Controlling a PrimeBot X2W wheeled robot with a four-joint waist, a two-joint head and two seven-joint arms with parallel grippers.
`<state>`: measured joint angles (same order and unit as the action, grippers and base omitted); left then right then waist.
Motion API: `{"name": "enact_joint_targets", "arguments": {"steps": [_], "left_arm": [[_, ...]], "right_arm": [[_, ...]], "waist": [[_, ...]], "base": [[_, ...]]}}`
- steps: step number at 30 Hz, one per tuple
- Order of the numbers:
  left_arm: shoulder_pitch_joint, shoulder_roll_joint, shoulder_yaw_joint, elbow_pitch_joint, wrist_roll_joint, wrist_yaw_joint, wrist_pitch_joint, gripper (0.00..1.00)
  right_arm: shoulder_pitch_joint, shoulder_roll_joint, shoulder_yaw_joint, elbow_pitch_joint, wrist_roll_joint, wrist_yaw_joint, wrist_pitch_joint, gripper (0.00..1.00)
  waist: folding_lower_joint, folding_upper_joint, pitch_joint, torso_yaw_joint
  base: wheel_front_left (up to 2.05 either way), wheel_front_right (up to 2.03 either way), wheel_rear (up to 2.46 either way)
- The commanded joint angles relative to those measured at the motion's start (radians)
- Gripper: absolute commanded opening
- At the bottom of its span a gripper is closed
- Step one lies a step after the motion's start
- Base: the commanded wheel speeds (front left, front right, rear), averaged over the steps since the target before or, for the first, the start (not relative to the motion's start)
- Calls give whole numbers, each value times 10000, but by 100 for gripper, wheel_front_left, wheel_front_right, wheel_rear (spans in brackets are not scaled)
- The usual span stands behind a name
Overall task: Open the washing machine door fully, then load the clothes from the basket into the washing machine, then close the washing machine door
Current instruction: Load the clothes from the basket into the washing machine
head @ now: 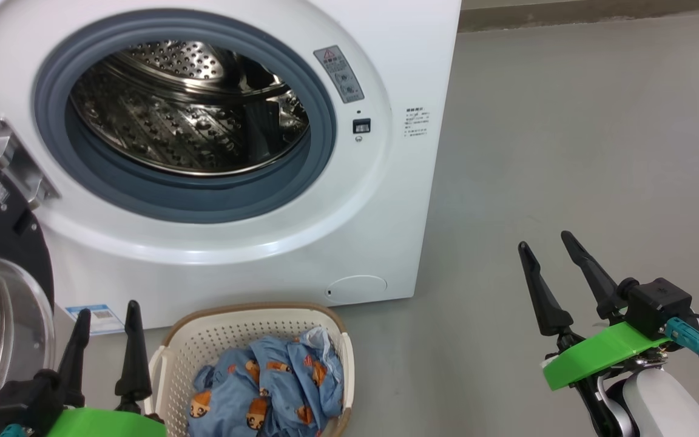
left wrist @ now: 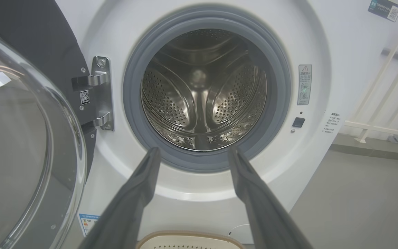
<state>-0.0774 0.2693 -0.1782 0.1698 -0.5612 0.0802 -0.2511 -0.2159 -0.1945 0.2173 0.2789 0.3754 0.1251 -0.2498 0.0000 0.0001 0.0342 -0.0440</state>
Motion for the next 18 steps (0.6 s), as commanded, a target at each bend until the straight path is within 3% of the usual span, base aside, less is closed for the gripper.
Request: {"name": "enact_joint_targets", "arguments": {"steps": [1, 18], "left_arm": [[-345, 288, 370, -193, -15, -12, -104, 100], [-361, 227, 345, -125, -16, -15, -105, 100]], "right_arm": [[-145, -57, 93, -233, -78, 56, -120, 100], [-179, -43, 121, -163, -70, 56, -120, 100]], "waist": [[0, -1, -5, 6], [0, -1, -69, 67]], "base": [[88, -88, 0], [14, -14, 0]]}}
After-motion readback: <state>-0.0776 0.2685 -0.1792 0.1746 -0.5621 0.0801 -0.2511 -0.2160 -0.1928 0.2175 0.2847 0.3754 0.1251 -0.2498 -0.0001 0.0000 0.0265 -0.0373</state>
